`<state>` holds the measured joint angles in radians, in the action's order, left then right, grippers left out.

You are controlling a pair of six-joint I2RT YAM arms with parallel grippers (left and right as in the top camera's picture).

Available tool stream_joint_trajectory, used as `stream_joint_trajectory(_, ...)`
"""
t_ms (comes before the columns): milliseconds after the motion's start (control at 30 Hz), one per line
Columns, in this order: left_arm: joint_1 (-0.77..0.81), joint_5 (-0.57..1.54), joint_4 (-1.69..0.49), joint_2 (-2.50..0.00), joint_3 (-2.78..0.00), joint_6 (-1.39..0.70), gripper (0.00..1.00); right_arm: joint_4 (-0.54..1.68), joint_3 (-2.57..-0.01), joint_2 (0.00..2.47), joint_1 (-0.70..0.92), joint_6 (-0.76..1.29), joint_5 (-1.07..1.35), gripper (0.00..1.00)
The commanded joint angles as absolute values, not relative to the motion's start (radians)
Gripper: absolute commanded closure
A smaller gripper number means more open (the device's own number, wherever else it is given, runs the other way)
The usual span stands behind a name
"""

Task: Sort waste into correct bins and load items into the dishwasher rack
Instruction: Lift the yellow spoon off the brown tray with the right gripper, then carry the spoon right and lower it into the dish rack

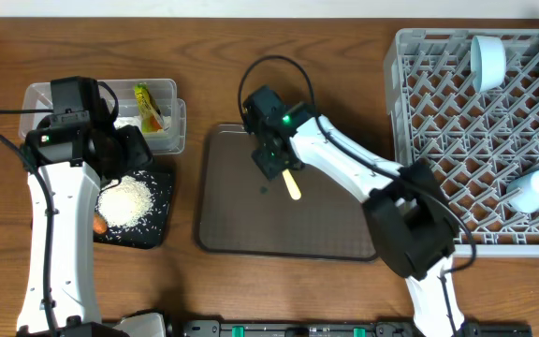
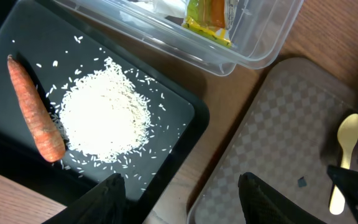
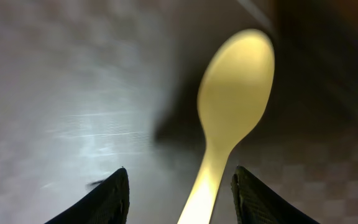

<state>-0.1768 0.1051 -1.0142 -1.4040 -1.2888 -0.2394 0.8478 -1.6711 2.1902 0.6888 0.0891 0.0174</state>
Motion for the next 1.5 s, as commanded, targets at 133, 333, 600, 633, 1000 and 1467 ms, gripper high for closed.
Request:
stream_joint_trajectory(133,-0.181,0.108,-1.015,-1.404,-1.286,-0.249,0.39,0.847,-1.668,2.211,0.689,0.165,-0.047,0.51)
stream_joint_trajectory(333,-0.181,0.108,-1.016,-1.404,-1.286,-0.249,0.39,0.825,-1.655,2.212,0.698,0.172,-0.048,0.52)
stream_joint_trajectory(600,-0.181,0.108,-1.016,-1.404,-1.286,-0.249,0.39,0.751,-1.597,2.212,0.700,0.172,-0.049,0.57)
stream_joint_trajectory(633,-0.181,0.108,-1.016,-1.404,-1.286,-0.249,0.39,0.751,-1.594,2.212,0.700,0.172,-0.049,0.61)
stream_joint_trajectory(1000,-0.181,0.108,-1.016,-1.404,-1.286,-0.249,0.39,0.781,-1.593,2.212,0.700,0.186,-0.049,0.93)
stream_joint_trajectory(1467,-0.181,0.108,-1.016,-1.404,-1.286,-0.249,0.39,0.831,-1.610,2.131,0.686,0.186,-0.049,0.99)
